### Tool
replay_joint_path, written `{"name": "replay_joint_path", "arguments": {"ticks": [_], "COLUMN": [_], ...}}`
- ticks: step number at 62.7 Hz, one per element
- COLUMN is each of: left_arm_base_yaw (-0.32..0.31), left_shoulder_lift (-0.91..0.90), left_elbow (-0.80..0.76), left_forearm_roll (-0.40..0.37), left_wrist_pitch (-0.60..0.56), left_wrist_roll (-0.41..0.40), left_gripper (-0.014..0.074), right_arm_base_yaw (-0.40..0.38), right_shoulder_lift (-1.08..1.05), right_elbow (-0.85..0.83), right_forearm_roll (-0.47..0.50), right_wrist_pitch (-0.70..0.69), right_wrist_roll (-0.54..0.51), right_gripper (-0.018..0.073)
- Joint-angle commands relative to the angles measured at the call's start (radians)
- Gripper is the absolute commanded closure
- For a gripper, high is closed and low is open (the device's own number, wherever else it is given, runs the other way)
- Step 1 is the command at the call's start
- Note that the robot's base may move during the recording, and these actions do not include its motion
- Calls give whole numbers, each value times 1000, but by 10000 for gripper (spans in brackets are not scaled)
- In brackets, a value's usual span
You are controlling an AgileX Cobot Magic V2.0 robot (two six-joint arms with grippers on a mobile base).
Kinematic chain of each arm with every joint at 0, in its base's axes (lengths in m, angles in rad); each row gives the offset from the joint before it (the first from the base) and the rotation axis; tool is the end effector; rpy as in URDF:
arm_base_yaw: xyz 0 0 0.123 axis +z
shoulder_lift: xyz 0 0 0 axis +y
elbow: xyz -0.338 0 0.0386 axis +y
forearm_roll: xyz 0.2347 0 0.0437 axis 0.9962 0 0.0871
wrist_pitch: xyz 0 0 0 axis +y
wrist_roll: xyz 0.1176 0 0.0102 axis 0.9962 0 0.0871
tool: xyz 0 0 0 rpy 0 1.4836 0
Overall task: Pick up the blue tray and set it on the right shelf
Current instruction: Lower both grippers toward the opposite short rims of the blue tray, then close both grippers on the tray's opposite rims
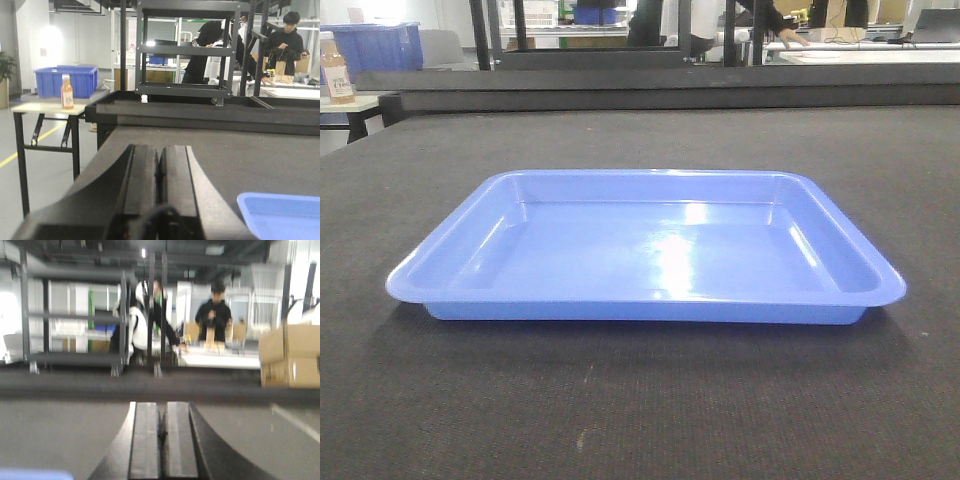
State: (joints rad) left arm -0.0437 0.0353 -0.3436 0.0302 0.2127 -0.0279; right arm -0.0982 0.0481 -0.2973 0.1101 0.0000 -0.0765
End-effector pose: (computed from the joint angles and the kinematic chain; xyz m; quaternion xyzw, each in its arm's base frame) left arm -0.0099 0.0012 0.3078 0.0120 0.6395 -0.0141 0.7686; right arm -0.0076 0.0008 0.3169 0.0381 0.5775 -0.0263 0.8151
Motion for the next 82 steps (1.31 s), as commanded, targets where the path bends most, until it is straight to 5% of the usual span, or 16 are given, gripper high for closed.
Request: {"name": "replay_joint_path", "arguments": {"ticks": [1,13,21,32,39,45,54,60,73,82], "left_arm_base_yaw": [-20,-45,-45,-75,-115,-158,-231,-306,-416,-417], "left_shoulder_lift": [91,337,508,764,905,1030,1199,1293,1501,1609], "left_elbow": [-153,-362,-424,-578,-665,-758,-914,-1010,-1188,-1234], "left_forearm_roll": [13,-1,-119,-310,-417,-435,-402,-274,39,56], "left_wrist_pitch": [74,209,287,542,596,658,784,834,942,956], "left_wrist_roll": [0,0,3,207,224,253,274,272,-6,-100], "left_gripper": [570,280,178,153,153,155,155,155,155,159], "right_arm_base_yaw": [-4,-3,19,139,256,340,386,386,389,389], "right_shoulder_lift": [108,351,480,643,772,922,1126,1241,1438,1524], "right_elbow": [-145,-307,-367,-514,-633,-746,-888,-962,-1074,-1113], "right_forearm_roll": [1,2,3,47,84,100,103,84,-48,-115], "right_wrist_pitch": [9,43,97,358,548,703,856,913,987,998], "right_wrist_roll": [-5,-5,-5,-5,-5,-4,64,103,241,296], "right_gripper": [480,128,-72,-69,-69,-69,-69,-69,-69,-65]}}
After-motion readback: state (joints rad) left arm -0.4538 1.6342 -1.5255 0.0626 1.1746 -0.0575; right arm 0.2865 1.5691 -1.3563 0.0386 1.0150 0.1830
